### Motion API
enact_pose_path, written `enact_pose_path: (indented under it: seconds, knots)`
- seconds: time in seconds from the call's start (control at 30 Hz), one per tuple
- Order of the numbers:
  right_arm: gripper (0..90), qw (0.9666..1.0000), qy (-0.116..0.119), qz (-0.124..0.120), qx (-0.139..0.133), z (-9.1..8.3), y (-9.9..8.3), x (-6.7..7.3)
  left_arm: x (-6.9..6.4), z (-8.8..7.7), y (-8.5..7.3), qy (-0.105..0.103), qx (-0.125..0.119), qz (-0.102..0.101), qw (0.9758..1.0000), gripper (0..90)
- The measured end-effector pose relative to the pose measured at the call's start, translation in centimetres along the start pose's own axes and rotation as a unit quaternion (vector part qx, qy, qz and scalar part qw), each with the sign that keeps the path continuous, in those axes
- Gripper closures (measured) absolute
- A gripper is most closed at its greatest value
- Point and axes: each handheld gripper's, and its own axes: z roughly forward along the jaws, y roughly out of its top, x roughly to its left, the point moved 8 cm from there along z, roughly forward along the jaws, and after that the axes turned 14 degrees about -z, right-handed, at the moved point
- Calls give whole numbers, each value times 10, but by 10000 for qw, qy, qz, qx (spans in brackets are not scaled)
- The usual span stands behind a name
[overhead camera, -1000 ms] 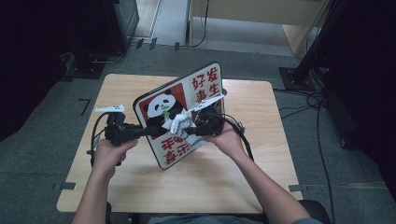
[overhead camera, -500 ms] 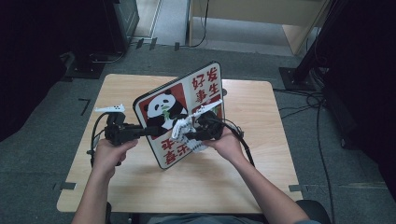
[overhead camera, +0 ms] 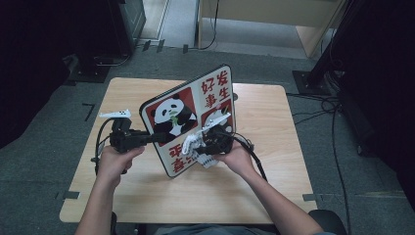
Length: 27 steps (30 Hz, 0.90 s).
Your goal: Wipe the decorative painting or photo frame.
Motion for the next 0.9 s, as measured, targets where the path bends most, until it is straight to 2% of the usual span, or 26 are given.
enact_pose_path:
  seconds: [0.33, 0.4, 0.47, 0.53, 0.7, 0.9]
  knots:
    - [783, 9999, 87, 134, 49, 12, -15, 1, 0, 0, 0, -4, 27, -32, 10000, 712]
    - [799, 9993, 182, 295, 172, 15, -19, 2, 0, 0, 0, 5, 28, -44, 10000, 710]
    - [806, 9989, 228, 322, 249, 15, -18, 3, 0, 0, 0, 14, 25, -49, 10000, 711]
    - [810, 9988, 266, 301, 274, 12, -15, 5, 0, 0, 0, 20, 22, -50, 10000, 711]
    - [812, 9994, 290, 127, 141, -3, -1, 9, -1, 0, 0, 65, 10, 11, 10000, 715]
    - [811, 9996, 204, -30, -176, -29, 28, 11, -1, 0, 0, 55, 3, 13, 10000, 713]
